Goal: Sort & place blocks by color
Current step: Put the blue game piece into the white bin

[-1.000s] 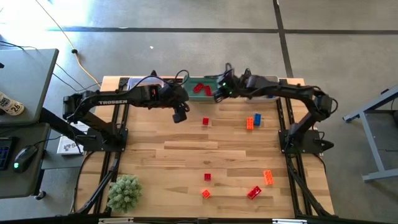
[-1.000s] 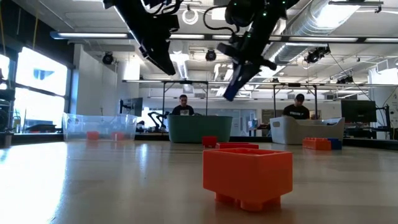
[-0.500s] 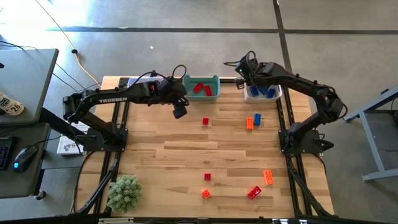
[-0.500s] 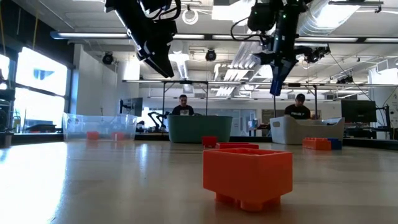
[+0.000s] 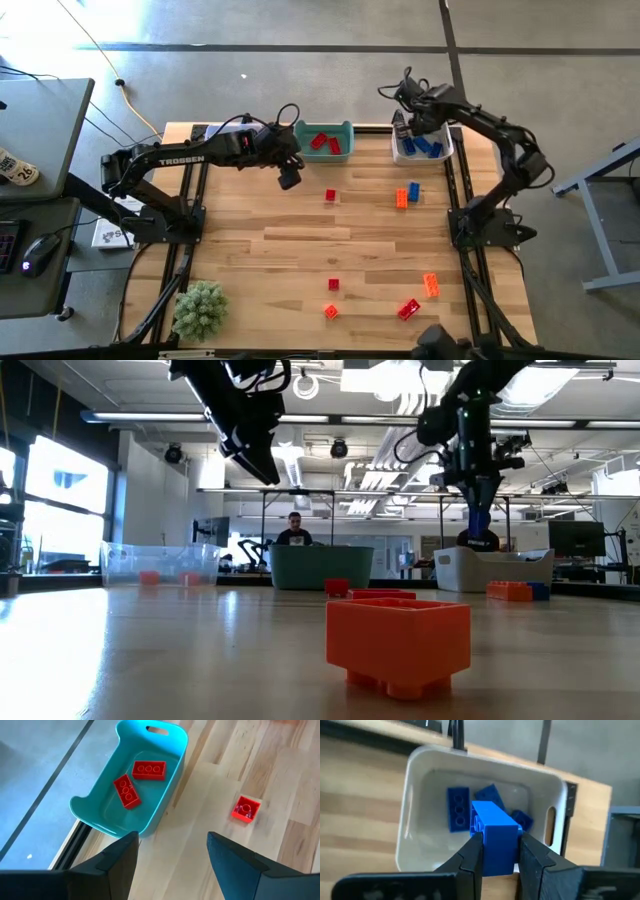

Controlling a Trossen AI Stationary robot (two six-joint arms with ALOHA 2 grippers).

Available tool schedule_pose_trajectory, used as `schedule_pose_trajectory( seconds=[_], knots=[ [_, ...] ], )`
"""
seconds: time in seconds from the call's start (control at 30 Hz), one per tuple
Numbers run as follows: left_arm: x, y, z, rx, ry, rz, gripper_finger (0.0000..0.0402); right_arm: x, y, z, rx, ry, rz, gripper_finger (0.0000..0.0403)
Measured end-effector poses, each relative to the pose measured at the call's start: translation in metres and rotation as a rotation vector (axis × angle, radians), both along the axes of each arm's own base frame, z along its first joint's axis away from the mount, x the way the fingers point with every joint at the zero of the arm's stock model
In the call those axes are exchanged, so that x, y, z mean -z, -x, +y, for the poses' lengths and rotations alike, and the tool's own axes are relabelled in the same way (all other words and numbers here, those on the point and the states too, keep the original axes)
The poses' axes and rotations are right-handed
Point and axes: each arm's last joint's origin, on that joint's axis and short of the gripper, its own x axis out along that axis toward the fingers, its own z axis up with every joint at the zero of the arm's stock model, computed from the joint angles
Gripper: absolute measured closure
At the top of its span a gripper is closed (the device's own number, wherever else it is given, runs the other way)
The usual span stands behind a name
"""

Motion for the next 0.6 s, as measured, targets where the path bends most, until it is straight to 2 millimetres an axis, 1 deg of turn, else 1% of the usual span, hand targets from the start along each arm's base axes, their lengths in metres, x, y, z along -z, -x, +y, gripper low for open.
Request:
schedule_pose_trajectory(
  seconds=[0.13, 0.27, 0.6],
  knots=[
    [-0.001, -0.001, 0.001, 0.000, -0.008, -0.017, 0.0178, 0.015, 0.007, -0.013, -0.022, -0.106, 0.032, 0.0330],
    [-0.002, -0.002, 0.001, 0.002, -0.015, -0.034, 0.0178, 0.025, 0.011, -0.019, -0.059, -0.164, 0.090, 0.0316],
    [-0.002, -0.003, 0.001, 0.003, -0.014, -0.036, 0.0178, 0.026, 0.005, -0.014, -0.105, -0.165, 0.151, 0.0255]
  ],
)
